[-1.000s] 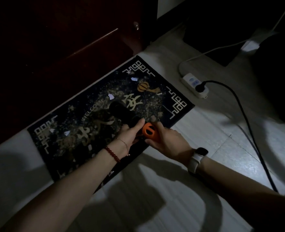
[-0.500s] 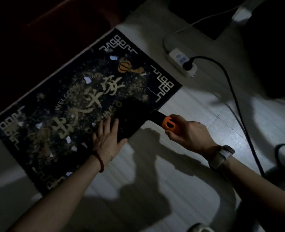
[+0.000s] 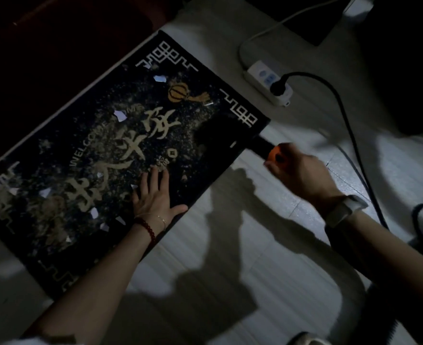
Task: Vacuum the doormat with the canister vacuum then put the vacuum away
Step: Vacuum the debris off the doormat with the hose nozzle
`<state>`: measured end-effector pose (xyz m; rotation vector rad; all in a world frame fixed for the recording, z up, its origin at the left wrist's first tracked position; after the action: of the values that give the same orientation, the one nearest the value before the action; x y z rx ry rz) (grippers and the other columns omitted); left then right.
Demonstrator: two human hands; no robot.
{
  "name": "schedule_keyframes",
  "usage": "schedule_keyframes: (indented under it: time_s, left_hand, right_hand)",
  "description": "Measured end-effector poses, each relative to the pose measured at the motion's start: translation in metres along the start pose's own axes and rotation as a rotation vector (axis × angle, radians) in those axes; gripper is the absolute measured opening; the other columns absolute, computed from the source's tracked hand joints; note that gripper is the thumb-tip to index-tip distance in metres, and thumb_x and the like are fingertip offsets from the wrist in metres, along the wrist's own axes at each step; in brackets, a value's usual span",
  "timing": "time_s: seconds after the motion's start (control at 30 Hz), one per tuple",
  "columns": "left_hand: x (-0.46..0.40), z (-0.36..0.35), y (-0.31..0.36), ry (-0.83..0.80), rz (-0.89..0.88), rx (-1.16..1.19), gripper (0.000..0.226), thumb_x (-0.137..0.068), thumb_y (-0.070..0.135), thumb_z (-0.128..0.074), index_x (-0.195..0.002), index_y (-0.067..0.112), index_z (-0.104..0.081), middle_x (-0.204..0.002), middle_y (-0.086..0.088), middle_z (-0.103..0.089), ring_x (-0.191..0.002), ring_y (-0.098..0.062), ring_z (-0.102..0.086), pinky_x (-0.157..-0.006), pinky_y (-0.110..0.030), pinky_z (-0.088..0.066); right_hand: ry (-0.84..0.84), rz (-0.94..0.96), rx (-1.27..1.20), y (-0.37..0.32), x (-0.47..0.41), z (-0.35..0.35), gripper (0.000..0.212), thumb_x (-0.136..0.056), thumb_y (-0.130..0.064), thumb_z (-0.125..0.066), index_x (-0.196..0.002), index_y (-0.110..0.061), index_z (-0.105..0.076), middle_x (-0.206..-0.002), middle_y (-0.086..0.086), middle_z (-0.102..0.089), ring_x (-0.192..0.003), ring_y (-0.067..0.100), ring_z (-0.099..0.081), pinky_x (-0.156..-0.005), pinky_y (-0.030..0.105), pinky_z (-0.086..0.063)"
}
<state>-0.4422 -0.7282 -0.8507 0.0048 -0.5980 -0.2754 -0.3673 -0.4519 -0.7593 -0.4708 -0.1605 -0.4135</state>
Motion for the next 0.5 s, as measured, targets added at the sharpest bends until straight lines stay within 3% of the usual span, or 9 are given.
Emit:
schedule_keyframes:
  time_s: [0.07,0.17,0.23,0.33,0.5]
  left_hand:
    - [0.000,-0.001,0.000,0.009,0.003,-0.006,0.099,-0.080,0.061,-0.054,-0.148,0.021,0.005,-0.157,-0.001,0.010,-0.144,-0.026,0.007,-0.114,-0.051,-0.012]
    - [0.000,0.000,0.001,0.017,0.001,-0.014,0.098,-0.080,0.061,-0.054,-0.148,0.021,0.004,-0.157,-0.002,0.008,-0.144,-0.027,0.006,-0.114,-0.052,-0.012]
    - [0.000,0.001,0.002,0.018,0.005,-0.015,0.098,-0.080,0.061,-0.054,-0.148,0.020,0.004,-0.157,-0.002,0.008,-0.144,-0.027,0.005,-0.114,-0.052,-0.012]
    - [0.000,0.001,0.002,0.021,0.006,-0.033,0.098,-0.080,0.062,-0.053,-0.148,0.020,0.004,-0.157,-0.002,0.008,-0.144,-0.027,0.004,-0.115,-0.051,-0.011]
    - [-0.001,0.001,0.003,0.040,0.008,-0.079,0.098,-0.079,0.063,-0.052,-0.148,0.019,0.003,-0.157,-0.003,0.007,-0.144,-0.028,0.001,-0.116,-0.050,-0.011]
  right_hand:
    - [0.057,-0.082,0.034,0.014,-0.006,0.008,0.051,-0.087,-0.051,-0.050,-0.127,-0.019,-0.045,-0.101,0.018,-0.066,-0.074,0.030,-0.057,-0.065,0.034,-0.047]
    - [0.010,0.019,0.109,-0.001,0.006,-0.005,0.049,-0.088,-0.052,-0.048,-0.127,-0.022,-0.047,-0.094,0.010,-0.068,-0.065,0.020,-0.049,-0.057,0.022,-0.034]
    - [-0.046,0.073,0.106,-0.017,0.019,-0.015,0.048,-0.088,-0.052,-0.048,-0.127,-0.024,-0.046,-0.094,0.007,-0.067,-0.065,0.017,-0.045,-0.054,0.021,-0.029]
    - [-0.113,0.084,0.046,-0.023,0.025,-0.021,0.048,-0.088,-0.052,-0.048,-0.128,-0.024,-0.046,-0.097,0.007,-0.067,-0.068,0.017,-0.047,-0.062,0.023,-0.033]
    - [-0.025,-0.022,0.017,0.007,0.000,-0.010,0.046,-0.089,-0.048,-0.049,-0.122,-0.016,-0.050,-0.099,0.009,-0.062,-0.072,0.020,-0.050,-0.060,0.023,-0.034]
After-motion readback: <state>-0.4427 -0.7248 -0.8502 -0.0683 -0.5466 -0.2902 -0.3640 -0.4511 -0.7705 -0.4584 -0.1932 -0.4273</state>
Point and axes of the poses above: each hand's wrist, its own x-axis away from the middle knuckle, its own z-axis out of the back of the hand, y = z × x, the point moved 5 cm from there along -x, towards the middle knuckle
